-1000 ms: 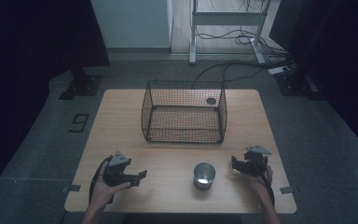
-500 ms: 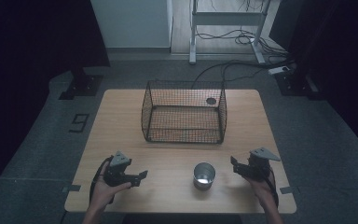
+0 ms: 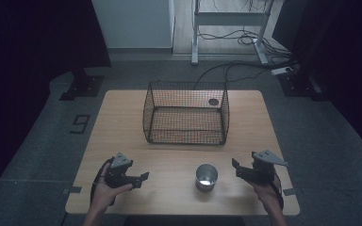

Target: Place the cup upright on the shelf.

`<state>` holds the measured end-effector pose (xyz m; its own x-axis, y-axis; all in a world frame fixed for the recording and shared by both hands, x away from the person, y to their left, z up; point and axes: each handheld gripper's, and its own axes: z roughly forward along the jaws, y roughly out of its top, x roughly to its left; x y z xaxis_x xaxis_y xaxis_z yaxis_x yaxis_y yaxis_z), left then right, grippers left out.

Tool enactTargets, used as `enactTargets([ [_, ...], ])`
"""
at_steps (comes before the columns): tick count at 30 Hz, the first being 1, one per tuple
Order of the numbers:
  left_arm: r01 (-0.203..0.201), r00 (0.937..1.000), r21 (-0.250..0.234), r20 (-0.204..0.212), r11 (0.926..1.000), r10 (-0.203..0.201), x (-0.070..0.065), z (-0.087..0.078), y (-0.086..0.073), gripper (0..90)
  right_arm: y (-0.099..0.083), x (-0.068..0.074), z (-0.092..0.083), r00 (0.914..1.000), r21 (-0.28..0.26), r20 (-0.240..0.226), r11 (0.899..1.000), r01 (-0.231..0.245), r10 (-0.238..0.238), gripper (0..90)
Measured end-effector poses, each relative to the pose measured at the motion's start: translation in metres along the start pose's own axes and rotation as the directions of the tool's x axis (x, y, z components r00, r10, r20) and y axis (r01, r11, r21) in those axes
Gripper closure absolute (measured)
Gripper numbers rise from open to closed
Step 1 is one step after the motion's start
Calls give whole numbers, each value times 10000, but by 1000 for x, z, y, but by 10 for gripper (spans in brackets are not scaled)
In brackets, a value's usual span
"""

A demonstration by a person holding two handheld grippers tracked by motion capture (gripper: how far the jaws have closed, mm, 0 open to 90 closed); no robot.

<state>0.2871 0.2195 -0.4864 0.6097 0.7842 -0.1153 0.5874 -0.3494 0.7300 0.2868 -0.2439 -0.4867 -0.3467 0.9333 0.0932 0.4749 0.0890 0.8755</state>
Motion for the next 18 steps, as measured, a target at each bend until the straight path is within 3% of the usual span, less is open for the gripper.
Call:
enactTargets([
  [11,1,10000,-23,13,10000,-1,0,-1,0,153,7,20,-11,9964,-258,-782,9991,322,-341,139],
  [18,-30,10000,-13,28,10000,30,-1,-1,0,153,8,40,-14,9873,-227,-1388,9969,748,-773,135],
])
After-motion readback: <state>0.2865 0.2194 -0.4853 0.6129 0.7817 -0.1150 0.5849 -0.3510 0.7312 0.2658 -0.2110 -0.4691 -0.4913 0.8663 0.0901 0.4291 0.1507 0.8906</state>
